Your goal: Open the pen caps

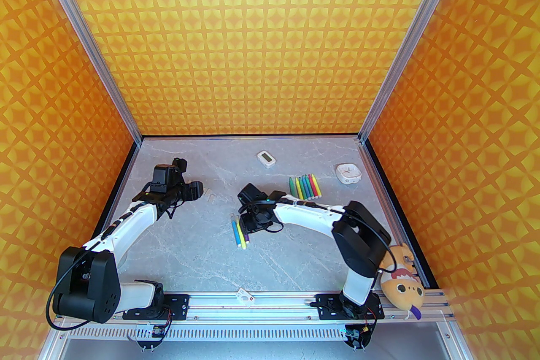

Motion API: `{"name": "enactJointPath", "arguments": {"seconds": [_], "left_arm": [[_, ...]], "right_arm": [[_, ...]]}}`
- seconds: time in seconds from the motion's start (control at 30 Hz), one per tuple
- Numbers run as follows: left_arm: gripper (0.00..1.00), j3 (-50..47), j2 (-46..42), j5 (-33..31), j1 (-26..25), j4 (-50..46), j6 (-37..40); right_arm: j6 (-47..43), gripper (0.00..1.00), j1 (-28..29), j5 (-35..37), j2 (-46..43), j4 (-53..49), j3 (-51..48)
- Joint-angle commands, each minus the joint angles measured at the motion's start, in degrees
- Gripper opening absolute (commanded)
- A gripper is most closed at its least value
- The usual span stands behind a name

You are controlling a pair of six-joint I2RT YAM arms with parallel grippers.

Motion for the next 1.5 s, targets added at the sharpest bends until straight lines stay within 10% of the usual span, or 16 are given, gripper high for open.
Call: {"name": "enactJointPath", "arguments": {"seconds": [0.0, 1.47], "left_arm": [[0.72, -0.58, -1.4, 0.83, 0.48, 1.16, 1.6], [0.76, -1.67, -0.74, 0.99, 0.48, 3.44, 2.14]], "right_arm": [[1.58, 0.37, 0.7, 0.24, 1.61, -1.68, 2.61], [0.05, 0.24, 3.44, 11.19, 17.21, -12.04, 13.61]]}}
